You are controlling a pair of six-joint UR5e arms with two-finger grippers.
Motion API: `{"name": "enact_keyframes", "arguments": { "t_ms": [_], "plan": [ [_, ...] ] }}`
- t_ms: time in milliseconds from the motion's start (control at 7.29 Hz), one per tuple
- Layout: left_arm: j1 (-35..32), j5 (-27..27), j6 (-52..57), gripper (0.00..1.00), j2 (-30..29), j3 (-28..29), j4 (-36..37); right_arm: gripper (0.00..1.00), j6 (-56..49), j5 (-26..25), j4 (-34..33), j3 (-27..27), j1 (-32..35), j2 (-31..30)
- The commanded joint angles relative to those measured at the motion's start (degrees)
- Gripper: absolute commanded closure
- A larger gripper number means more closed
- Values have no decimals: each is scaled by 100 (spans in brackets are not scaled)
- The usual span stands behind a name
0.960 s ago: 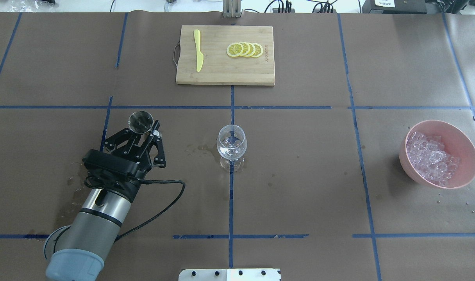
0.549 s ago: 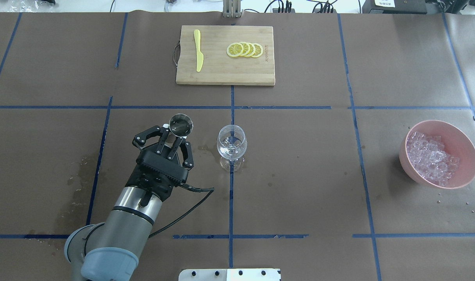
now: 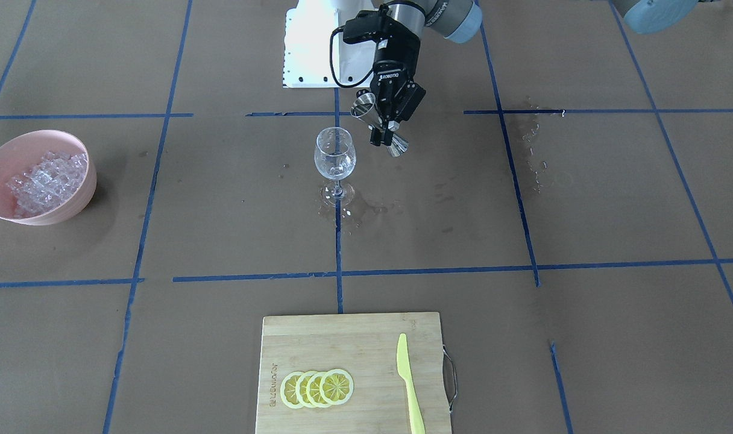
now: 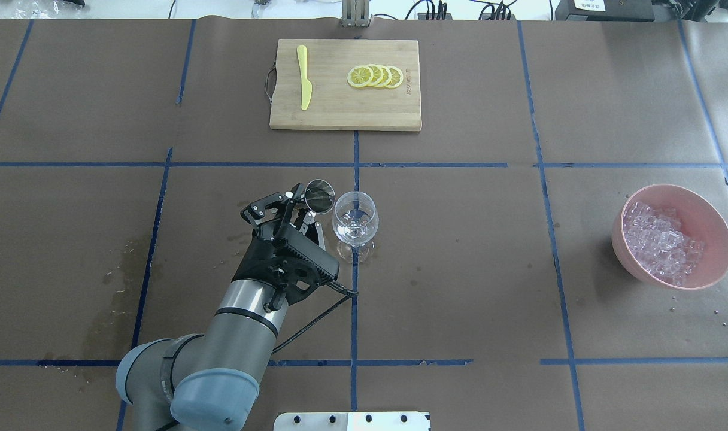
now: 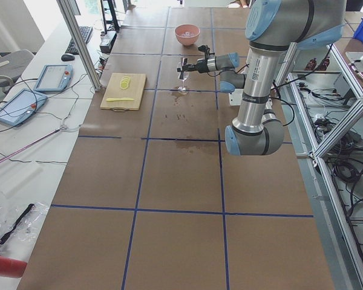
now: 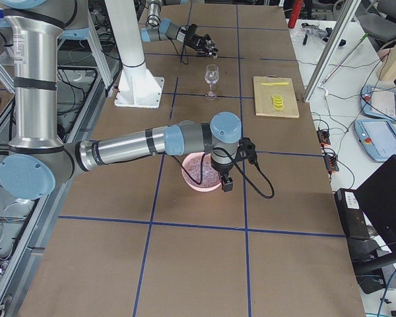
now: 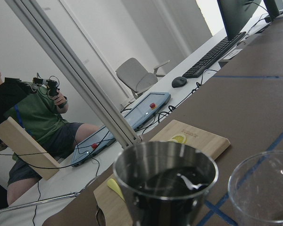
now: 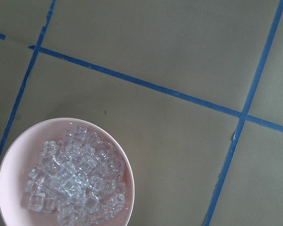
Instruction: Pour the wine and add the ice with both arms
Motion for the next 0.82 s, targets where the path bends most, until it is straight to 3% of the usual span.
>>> {"name": "enact_keyframes", "arguments": {
  "t_ms": [0,412,686],
  "plan": [
    [-43,-25,471,100,-86,0,362,0,0,0,0,-7,-1,0],
    [-245,-315,1033,100,-463,-9,1362,0,9,0,0,-7,-1,0],
    [-298,-333,1919,100,-473,-18,1400,0,9,0,0,-16,-1,0]
  ]
}}
